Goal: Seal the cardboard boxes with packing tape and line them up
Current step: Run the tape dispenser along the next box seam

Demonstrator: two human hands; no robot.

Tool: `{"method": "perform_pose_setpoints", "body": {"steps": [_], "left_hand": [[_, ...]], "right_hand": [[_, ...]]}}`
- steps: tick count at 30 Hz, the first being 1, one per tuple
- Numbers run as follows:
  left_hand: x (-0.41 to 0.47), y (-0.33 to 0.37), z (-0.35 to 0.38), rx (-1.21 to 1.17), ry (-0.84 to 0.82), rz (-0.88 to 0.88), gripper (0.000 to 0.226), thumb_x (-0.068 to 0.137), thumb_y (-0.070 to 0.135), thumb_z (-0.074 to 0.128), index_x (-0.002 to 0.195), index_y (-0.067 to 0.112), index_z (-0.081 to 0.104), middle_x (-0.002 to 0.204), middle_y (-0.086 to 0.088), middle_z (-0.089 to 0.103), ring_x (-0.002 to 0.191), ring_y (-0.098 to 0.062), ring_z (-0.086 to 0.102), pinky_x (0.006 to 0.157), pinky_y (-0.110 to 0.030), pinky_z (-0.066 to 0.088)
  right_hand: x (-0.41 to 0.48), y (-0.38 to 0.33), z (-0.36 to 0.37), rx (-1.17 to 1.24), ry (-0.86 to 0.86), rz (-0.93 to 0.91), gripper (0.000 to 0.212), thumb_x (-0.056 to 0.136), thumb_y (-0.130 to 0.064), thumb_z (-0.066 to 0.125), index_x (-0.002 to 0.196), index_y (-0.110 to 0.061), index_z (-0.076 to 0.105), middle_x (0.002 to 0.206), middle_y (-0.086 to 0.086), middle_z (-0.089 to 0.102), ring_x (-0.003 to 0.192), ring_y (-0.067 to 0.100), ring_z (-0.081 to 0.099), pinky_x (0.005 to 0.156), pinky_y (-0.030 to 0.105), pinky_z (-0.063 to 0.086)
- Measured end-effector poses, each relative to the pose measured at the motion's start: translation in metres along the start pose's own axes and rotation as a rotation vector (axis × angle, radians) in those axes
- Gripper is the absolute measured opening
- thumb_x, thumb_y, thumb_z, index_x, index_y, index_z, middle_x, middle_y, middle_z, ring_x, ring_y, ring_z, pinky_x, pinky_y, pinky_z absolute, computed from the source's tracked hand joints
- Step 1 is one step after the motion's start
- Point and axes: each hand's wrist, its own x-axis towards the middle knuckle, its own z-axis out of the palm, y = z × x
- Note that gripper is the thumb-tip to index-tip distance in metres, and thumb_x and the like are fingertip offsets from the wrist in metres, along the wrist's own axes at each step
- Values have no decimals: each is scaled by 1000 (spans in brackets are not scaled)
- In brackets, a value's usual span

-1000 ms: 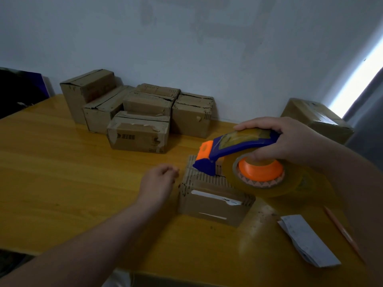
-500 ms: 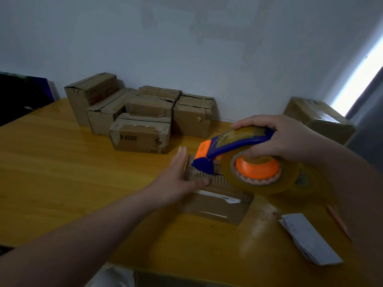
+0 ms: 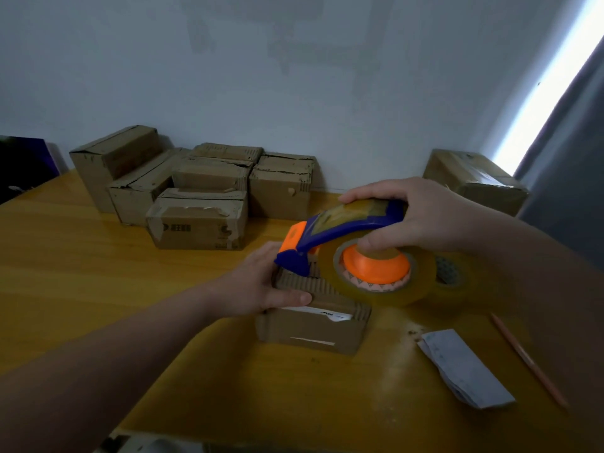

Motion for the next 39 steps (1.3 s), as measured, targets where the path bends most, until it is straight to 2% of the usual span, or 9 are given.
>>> {"method": "perform_pose_setpoints", "body": {"steps": [4, 10, 16, 20, 23, 28, 32, 35, 39], "left_hand": [[-1, 1, -1, 37, -21, -10, 69, 64, 71, 62, 125, 57, 35, 126, 31, 32, 124, -6, 37, 105, -43, 40], [3, 0, -3, 211, -66, -40, 105, 60, 80, 48, 146, 26, 24, 132, 11, 32, 122, -7, 35, 106, -35, 39], [4, 9, -9, 449, -144, -43, 96, 77, 75, 49, 151, 24, 15, 139, 6, 28, 128, -11, 26, 112, -31, 24], [19, 23, -12, 680, -248, -64, 104, 74, 83, 36, 152, 21, 10, 149, 3, 23, 139, -18, 20, 117, -55, 6], [28, 37, 1, 655, -271, -41, 106, 68, 81, 45, 151, 23, 15, 153, 3, 25, 141, -17, 22, 117, -56, -1], [34, 34, 9, 609, -165, 86, 108, 62, 80, 60, 148, 29, 19, 148, 7, 34, 137, -12, 27, 117, -54, 11], [28, 15, -10, 609, -191, 79, 119, 46, 92, 45, 146, 32, 22, 145, 10, 35, 136, -10, 27, 117, -55, 7], [18, 5, -24, 583, -193, 59, 122, 42, 99, 36, 144, 33, 24, 141, 10, 37, 130, -7, 30, 118, -51, 7], [15, 1, -25, 589, -146, 102, 121, 45, 102, 22, 141, 30, 30, 128, 10, 43, 110, 0, 32, 107, -30, 23]], "right_hand": [[-5, 2, -5, -12, -68, 12, 54, 75, -29, 77, 118, -51, 51, 107, -18, 59, 87, 0, 62, 68, 13, 52], [-32, 23, -25, 29, -111, 165, 63, 58, -39, 80, 113, -55, 52, 107, -13, 61, 84, 4, 64, 72, 22, 55], [-43, 55, -5, 97, -95, 161, 63, 78, -9, 74, 118, -51, 48, 103, -8, 63, 86, 15, 65, 75, 30, 58], [-44, 65, 0, 131, -50, 118, 62, 80, -2, 70, 116, -48, 50, 96, -11, 65, 83, 16, 65, 71, 24, 56], [-45, 66, 3, 129, -18, 110, 62, 80, -3, 70, 117, -48, 50, 98, -10, 65, 86, 19, 65, 75, 30, 56], [-49, 68, 10, 169, 49, 120, 59, 78, -11, 73, 119, -48, 51, 103, -6, 64, 89, 22, 65, 80, 38, 56], [-37, 57, 25, 188, 95, 93, 62, 76, -6, 74, 118, -47, 53, 102, -5, 63, 84, 23, 63, 73, 38, 56], [-24, 46, 38, 212, 105, 60, 62, 75, -2, 71, 116, -46, 53, 98, -2, 64, 71, 19, 61, 63, 27, 53], [-20, 41, 40, 236, 103, 56, 61, 75, -3, 71, 112, -48, 51, 96, -3, 64, 76, 19, 61, 63, 22, 53]]}}
